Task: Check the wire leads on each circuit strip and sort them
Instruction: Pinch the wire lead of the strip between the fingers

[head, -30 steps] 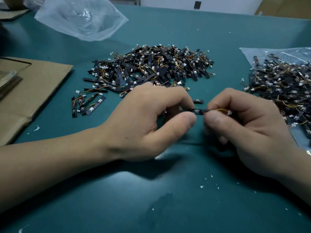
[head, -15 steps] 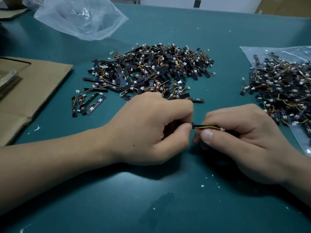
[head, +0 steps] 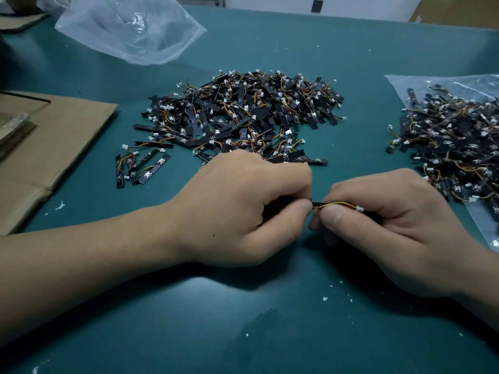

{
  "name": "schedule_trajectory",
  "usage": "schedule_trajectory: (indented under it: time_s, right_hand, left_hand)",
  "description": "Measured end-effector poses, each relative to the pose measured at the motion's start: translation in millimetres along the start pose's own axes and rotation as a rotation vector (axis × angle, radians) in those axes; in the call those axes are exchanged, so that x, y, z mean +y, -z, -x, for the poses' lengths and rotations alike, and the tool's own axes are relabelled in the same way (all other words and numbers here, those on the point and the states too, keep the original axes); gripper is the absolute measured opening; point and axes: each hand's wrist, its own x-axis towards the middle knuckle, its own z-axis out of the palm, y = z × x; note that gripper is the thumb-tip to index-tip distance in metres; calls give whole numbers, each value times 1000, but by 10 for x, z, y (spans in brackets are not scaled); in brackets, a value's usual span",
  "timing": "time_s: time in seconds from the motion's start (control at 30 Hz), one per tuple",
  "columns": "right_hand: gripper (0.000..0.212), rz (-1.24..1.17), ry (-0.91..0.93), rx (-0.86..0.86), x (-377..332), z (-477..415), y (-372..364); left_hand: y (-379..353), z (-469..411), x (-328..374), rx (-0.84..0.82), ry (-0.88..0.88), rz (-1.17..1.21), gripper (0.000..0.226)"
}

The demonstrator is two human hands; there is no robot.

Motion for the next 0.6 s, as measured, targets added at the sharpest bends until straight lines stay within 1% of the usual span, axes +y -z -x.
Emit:
schedule_trajectory:
  time_s: [0.33,0.43,0.53,0.6]
  right_hand:
    - [34,-31,-10,-7,1,8,16]
    - [33,-78,-31,2,2,10,12]
    - [33,-85,-24,-10,5,1,11]
    - [32,-84,-23,-2,4,3,8]
  left_hand:
    - [14,-2,13,-10,-2,-1,20]
    - [26,1,19,-15,2,3,23]
    - [41,-11,14,-38,8,-19,24]
    - [47,-30,10,-73,-3,-56,20]
